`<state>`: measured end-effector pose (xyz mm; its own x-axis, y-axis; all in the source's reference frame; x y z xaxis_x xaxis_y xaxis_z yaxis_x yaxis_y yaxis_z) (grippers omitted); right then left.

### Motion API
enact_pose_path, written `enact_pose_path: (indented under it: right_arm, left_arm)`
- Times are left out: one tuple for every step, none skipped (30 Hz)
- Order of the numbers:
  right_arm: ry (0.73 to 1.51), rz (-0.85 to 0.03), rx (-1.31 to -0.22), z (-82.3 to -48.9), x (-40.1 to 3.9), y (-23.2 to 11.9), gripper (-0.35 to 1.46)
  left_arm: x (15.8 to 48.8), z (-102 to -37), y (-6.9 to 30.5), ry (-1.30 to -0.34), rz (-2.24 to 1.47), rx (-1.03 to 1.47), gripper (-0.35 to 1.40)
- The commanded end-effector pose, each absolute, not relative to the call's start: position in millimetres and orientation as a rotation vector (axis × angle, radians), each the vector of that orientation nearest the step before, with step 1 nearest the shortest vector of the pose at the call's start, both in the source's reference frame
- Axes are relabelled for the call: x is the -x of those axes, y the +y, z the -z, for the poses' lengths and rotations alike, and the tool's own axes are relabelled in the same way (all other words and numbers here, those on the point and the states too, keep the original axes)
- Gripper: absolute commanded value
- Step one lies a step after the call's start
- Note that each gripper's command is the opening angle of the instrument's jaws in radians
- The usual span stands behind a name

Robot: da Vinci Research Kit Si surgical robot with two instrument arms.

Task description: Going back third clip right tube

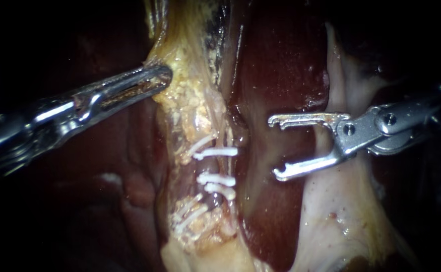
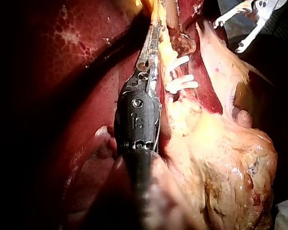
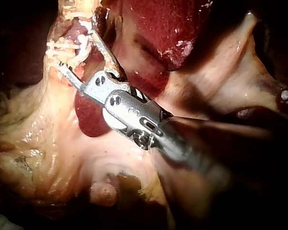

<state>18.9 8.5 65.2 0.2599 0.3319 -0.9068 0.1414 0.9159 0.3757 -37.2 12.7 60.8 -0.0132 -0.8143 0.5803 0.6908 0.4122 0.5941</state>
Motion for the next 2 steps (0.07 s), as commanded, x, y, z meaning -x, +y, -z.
enact_pose_path:
  right_arm:
    - [1.313, -0.135, -0.424, -65.2, -18.9, 8.5, 0.60]
    - [1.313, -0.135, -0.424, -65.2, -18.9, 8.5, 0.60]
  left_arm:
    - [37.1, -60.8, 12.7, -1.038, 1.199, -0.147, -0.35]
    - [37.1, -60.8, 12.7, -1.038, 1.199, -0.147, -0.35]
